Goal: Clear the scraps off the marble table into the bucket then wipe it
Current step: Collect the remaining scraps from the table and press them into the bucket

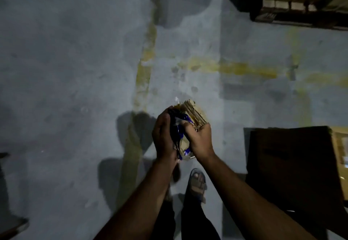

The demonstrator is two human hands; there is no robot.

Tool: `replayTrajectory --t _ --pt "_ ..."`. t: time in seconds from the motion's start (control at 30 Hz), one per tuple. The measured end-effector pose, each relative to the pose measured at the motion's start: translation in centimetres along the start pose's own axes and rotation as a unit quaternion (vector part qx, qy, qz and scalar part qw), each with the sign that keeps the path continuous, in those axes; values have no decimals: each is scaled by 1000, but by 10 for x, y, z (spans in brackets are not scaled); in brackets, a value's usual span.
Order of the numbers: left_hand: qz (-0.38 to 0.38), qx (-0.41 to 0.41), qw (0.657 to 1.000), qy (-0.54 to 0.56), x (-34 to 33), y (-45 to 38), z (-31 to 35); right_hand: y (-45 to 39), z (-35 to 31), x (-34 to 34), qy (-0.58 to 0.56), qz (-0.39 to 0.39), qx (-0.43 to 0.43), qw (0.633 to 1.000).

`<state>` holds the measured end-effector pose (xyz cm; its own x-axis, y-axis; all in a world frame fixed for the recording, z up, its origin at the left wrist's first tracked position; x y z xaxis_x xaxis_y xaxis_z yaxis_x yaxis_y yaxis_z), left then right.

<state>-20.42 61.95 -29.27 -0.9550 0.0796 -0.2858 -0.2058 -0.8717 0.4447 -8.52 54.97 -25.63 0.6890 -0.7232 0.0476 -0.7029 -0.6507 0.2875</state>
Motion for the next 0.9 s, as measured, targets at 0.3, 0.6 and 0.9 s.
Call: replayTrajectory --t 0.3,0.6,0.9 --pt "-82 -74 971 -213 47 -133 -223 -107 249 4 180 -123 13 976" --pt "-188 -174 839 -479 69 -163 -277 -122 358 -9 542 -285 7 790" --pt "-302 -226 721 -581 43 -143 -287 -116 343 -8 370 -248 -8 895"
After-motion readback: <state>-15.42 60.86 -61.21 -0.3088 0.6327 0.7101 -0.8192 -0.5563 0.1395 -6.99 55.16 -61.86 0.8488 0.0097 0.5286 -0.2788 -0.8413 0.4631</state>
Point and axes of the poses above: each hand's wrist, its own y-axis away from the middle knuckle, its own x-axis out of the back of the hand, z = x × y, the point moved 10 cm from there along -y, towards the middle knuckle, and after that the axes turned 5 degrees about -x, right-handed, at the moved point
